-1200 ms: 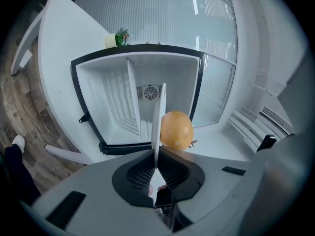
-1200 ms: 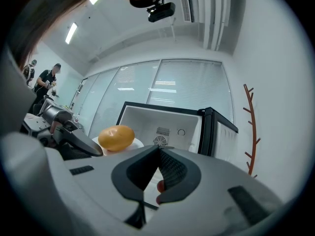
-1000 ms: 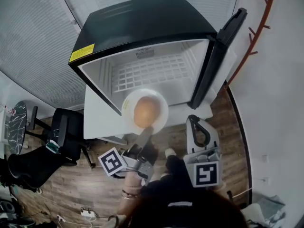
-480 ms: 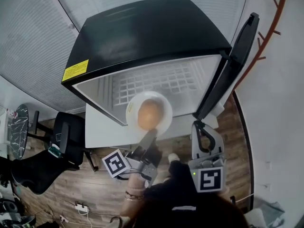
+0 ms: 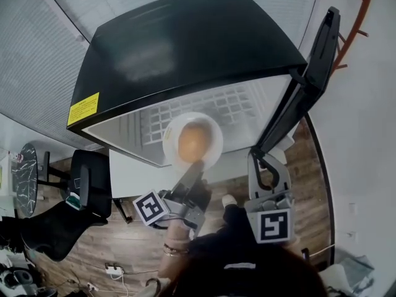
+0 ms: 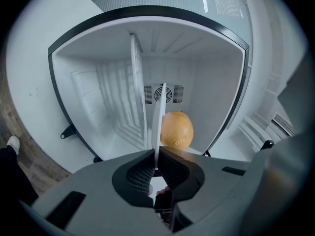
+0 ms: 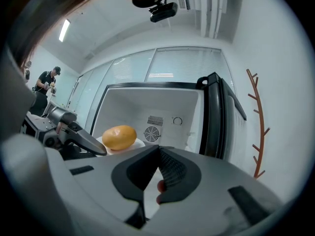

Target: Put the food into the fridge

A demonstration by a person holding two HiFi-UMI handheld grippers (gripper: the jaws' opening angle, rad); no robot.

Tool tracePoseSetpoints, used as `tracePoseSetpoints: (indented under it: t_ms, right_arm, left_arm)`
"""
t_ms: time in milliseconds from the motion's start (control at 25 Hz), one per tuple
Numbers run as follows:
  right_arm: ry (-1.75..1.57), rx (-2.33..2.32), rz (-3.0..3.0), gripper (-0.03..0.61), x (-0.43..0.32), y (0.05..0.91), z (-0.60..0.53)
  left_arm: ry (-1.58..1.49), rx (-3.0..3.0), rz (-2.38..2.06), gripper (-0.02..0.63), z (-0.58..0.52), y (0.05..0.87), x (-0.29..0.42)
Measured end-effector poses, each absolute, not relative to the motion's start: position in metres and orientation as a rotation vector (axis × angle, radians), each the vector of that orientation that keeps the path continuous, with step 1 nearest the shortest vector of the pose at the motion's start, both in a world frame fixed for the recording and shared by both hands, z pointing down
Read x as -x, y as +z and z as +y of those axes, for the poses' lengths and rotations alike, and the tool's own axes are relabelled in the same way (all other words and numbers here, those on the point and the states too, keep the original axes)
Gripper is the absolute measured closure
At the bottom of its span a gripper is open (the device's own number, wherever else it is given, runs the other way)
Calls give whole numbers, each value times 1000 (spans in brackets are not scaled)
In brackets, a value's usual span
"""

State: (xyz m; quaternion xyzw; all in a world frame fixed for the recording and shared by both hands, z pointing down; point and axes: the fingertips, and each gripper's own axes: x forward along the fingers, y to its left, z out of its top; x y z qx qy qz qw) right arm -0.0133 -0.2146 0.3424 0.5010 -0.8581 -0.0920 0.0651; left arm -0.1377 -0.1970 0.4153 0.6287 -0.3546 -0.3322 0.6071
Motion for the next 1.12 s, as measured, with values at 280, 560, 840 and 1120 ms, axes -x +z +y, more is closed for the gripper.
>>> tracePoseSetpoints:
  t_ms: [280,560,840,1120]
  right_arm:
    - [-269,-1495,-2595,583,16,346,-234]
    - [-244,-1497,-2596,583,16,351,-246]
    - [-219,-1489,-2590,583,14,357,-253]
    - [-197,-1487,-2600,583,14,359,-260]
  left_arm:
    - [-760,-1437,-826,600,-215,420,139]
    - [-762,-1413,-825,600,-225,427,140]
    - [-766,-1388,-834,600,-234,431,142]
    - [-766,-1375,-838,600,-241,432,144]
